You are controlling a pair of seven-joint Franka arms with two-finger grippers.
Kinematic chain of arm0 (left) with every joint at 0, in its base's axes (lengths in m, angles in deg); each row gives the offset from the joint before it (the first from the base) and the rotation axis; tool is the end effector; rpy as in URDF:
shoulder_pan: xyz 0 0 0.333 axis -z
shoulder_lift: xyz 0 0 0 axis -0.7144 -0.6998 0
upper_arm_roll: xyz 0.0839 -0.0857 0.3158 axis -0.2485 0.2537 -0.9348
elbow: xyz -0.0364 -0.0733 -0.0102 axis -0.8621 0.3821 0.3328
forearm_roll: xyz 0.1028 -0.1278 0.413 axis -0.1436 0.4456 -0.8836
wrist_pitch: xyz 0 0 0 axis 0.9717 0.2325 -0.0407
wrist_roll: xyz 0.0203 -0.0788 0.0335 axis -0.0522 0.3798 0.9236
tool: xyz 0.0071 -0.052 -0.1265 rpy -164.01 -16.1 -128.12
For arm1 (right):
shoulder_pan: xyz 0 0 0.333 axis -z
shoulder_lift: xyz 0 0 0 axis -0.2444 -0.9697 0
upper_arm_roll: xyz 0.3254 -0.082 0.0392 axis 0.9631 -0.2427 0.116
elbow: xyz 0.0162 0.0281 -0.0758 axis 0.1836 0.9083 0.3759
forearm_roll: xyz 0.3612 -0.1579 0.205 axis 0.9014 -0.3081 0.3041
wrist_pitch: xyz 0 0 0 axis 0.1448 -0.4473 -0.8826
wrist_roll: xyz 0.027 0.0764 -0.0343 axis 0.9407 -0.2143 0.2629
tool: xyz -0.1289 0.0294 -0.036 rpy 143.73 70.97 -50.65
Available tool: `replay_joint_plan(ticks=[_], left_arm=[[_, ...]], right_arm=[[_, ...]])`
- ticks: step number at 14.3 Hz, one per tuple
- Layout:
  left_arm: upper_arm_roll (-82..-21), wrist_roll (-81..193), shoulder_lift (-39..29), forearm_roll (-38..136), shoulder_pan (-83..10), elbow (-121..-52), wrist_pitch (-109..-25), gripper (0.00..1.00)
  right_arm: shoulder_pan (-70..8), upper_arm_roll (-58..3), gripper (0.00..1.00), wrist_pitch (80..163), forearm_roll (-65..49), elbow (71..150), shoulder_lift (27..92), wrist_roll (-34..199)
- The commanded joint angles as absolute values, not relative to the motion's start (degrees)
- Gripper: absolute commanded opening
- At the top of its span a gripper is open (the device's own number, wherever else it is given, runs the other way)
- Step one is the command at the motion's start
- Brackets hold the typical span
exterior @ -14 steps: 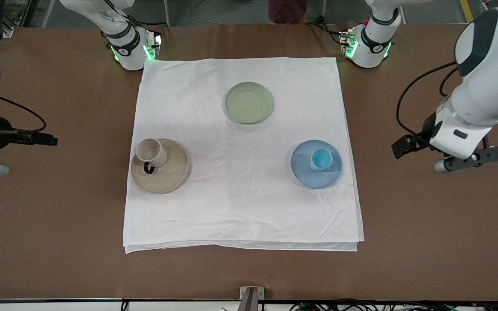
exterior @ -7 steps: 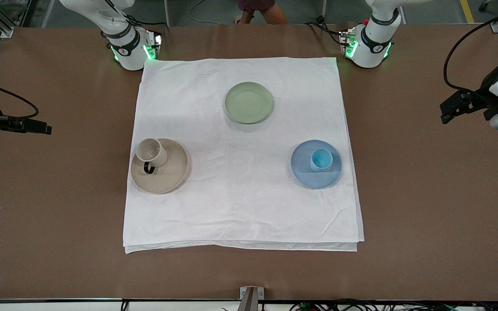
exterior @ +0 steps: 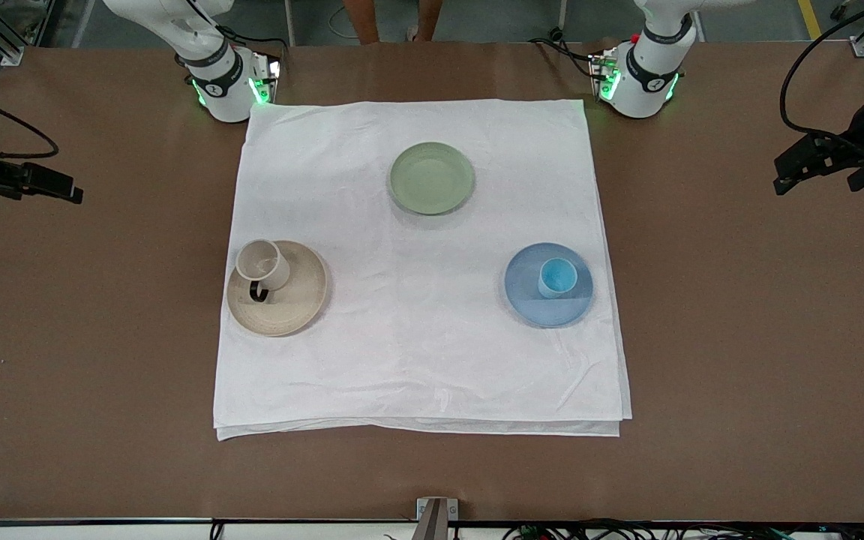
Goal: Place blue cup in blue plate and white mug in gray plate
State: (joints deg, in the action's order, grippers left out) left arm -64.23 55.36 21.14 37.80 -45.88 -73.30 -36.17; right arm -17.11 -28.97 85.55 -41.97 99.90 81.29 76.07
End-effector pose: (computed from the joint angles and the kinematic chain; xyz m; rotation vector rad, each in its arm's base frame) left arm 0.5975 -0.0471 0.6491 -3.0981 -0.0184 -0.0216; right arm 0.5912 -0.0307 0.5996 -3.0793 0.1392 0.2876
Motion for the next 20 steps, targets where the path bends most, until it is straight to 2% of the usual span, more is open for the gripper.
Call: replay_joint_plan(ticks=[1,6,20], left_arm=[[-64.42,54.42,22.29,38.91,-45.94,-74.46,-36.23,1.00],[-64.07,54.16,21.68,39.26,-45.77,-74.38,-36.49,1.00],[-64.42,51.08,21.68,39.97,-46.03,-73.76,-35.26,1.00]], right_arm=[[-15.91,-26.12,1.00,88.73,-44.72,108.02,88.87,78.31],[-14.06,-25.05,1.00,88.21,-44.47,110.23,91.86,78.93],[-13.35,-23.91,1.00,89.95,-44.20,109.88,92.30,78.93]])
